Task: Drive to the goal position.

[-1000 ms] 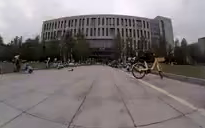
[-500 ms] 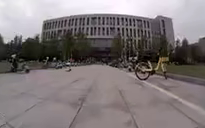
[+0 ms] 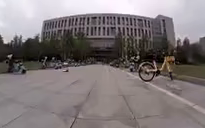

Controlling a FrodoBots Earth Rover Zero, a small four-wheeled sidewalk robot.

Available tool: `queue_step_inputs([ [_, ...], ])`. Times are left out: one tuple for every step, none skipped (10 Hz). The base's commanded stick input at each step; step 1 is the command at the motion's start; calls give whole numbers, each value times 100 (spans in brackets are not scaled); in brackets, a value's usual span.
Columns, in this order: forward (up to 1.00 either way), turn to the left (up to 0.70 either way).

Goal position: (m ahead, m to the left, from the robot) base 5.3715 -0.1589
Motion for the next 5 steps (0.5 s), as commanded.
queue_step_inputs([
  [0, 0],
  [0, 0],
  [0, 0],
  [0, 0],
  [0, 0],
])
